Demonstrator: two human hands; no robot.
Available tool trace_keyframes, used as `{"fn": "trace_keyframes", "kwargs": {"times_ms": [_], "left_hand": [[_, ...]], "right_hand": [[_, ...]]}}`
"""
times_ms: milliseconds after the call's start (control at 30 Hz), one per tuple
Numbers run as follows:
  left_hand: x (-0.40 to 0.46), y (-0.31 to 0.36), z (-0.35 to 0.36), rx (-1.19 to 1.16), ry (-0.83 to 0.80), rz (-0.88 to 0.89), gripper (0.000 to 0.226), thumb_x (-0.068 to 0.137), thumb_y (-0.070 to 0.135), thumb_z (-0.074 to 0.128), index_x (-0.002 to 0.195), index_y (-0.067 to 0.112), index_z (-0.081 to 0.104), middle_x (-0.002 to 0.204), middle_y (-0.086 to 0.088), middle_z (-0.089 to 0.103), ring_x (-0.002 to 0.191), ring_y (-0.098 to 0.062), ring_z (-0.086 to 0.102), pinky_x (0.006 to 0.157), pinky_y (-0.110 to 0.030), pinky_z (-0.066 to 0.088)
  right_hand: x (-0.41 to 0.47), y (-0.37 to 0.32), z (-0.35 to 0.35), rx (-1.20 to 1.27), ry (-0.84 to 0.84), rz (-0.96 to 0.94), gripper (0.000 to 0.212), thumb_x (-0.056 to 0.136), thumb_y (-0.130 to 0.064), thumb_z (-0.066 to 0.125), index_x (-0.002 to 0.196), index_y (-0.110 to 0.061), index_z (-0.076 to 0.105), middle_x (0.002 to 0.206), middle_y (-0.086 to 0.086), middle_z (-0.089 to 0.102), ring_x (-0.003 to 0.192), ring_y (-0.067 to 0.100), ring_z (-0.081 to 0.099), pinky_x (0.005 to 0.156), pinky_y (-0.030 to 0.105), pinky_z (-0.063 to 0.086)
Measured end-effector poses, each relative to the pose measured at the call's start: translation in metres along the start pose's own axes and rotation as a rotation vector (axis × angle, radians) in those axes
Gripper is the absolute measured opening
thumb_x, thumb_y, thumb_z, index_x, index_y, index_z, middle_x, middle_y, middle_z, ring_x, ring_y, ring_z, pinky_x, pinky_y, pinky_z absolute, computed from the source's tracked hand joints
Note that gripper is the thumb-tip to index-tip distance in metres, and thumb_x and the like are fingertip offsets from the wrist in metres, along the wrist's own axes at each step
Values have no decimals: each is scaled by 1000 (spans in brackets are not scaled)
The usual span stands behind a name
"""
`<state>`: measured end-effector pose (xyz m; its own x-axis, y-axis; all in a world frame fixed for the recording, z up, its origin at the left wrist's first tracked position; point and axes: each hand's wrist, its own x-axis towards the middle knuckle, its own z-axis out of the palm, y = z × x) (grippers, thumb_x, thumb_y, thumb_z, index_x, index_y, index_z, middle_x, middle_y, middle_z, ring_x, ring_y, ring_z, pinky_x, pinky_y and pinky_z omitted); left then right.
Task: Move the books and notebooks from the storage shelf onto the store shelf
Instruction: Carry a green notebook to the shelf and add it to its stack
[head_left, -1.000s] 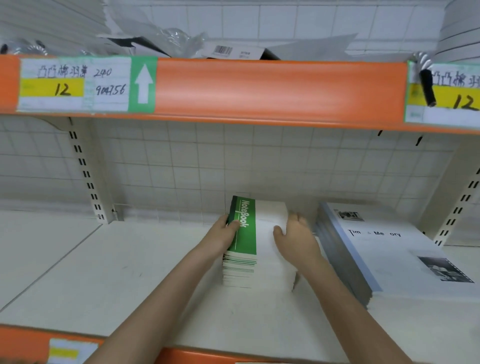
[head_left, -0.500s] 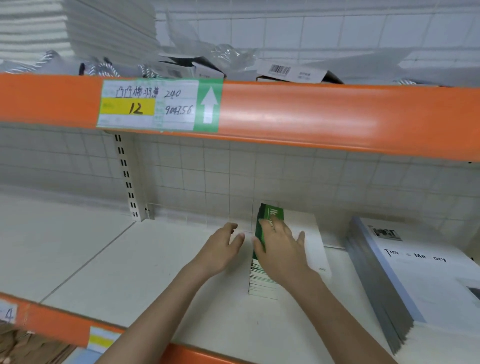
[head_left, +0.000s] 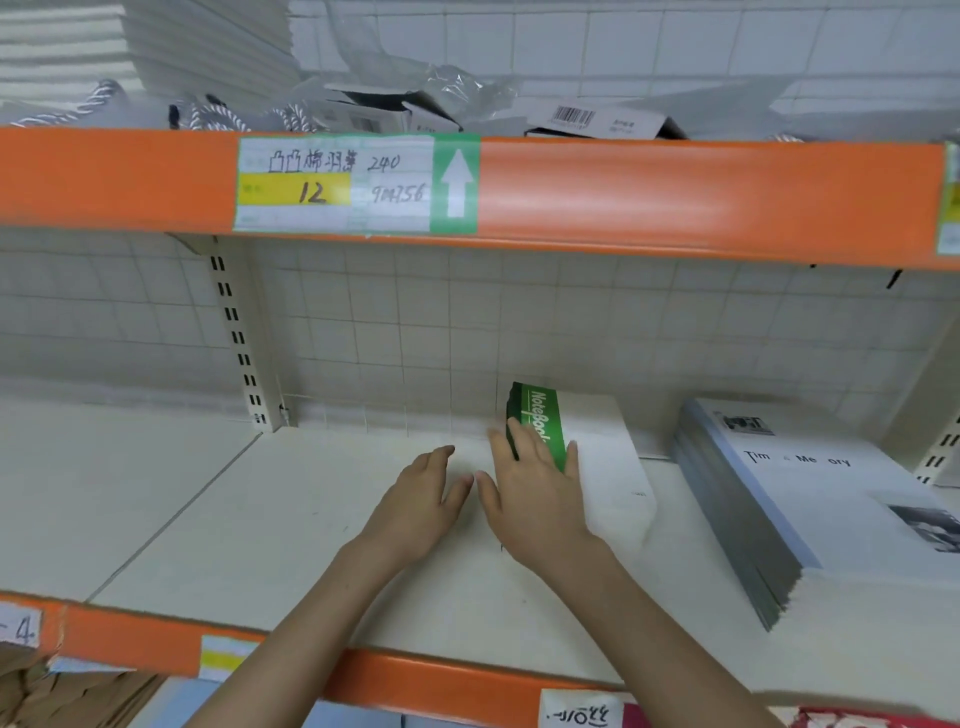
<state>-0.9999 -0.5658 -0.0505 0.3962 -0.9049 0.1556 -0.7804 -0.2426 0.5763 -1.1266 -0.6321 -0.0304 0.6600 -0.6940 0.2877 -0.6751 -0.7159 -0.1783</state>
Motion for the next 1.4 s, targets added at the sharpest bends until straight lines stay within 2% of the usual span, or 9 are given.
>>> {"fn": "trace_keyframes", "kwargs": {"times_ms": [267, 433, 567, 700, 833, 967, 1133, 1267, 1400], "left_hand": [[-7, 13, 13, -173, -193, 225, 72, 96, 40, 48, 152, 28, 3, 156, 6, 19, 143, -8, 19, 112, -21, 20], [-5, 23, 24, -161, -159, 332, 63, 96, 34, 50, 150, 30, 16, 154, 4, 25, 137, -8, 29, 109, -21, 25], [-2, 28, 24, -118, -38, 317, 44, 101, 31, 40, 145, 28, 35, 143, 1, 46, 125, -13, 47, 99, -18, 34], [-1, 35, 27, -22, 45, 306, 41, 102, 26, 39, 143, 28, 40, 113, -6, 65, 99, -19, 58, 76, -18, 36], [-7, 38, 29, -79, -14, 245, 50, 101, 32, 40, 149, 29, 25, 122, -4, 61, 106, -20, 58, 85, -24, 42], [-16, 43, 33, -299, -70, 171, 70, 96, 31, 52, 151, 22, 10, 128, 18, 45, 105, -9, 55, 89, -23, 41], [-11, 42, 46, -174, 56, 142, 45, 96, 20, 52, 140, 18, 40, 119, -3, 65, 106, -25, 61, 77, -21, 40], [-5, 40, 50, -120, 115, 101, 39, 96, 20, 53, 134, 15, 48, 110, -8, 69, 99, -28, 62, 68, -19, 34], [-7, 35, 51, -160, 85, 134, 42, 96, 26, 52, 137, 21, 45, 118, 2, 67, 104, -18, 62, 75, -17, 39]], "right_hand": [[-27, 15, 0, -55, 21, 111, 55, 100, -39, 32, 150, -20, 20, 159, 3, 12, 148, 21, 4, 115, 57, 2], [-40, 31, -2, -77, 42, 140, 54, 101, -44, 30, 150, -24, 21, 159, 2, 13, 148, 24, 2, 114, 59, 3], [-43, 50, -2, -119, 21, 130, 47, 102, -41, 24, 149, -42, 17, 159, 1, 16, 148, 27, 2, 112, 62, 2], [-38, 62, -1, -110, -17, 122, 46, 103, -40, 27, 145, -52, 13, 159, -4, 18, 148, 25, 7, 111, 60, 11], [-38, 66, 0, -87, 7, 83, 46, 102, -43, 27, 146, -50, 14, 159, -6, 17, 147, 20, 10, 107, 52, 22], [-45, 82, 0, 110, 142, 130, 68, 96, -49, 43, 151, -32, 8, 161, 1, 1, 148, 21, -3, 115, 50, 12], [-53, 100, 10, 683, 125, 262, 97, 84, -41, 67, 152, -9, 5, 154, 10, 28, 139, 23, 32, 104, 27, 31], [-51, 107, 9, 646, 161, 236, 86, 83, -36, 70, 148, -8, 20, 141, 7, 48, 127, 24, 47, 85, 16, 34], [-54, 115, 13, 711, 212, 234, 84, 80, -36, 74, 147, -13, 30, 135, -6, 52, 121, 13, 51, 86, 6, 36]]}}
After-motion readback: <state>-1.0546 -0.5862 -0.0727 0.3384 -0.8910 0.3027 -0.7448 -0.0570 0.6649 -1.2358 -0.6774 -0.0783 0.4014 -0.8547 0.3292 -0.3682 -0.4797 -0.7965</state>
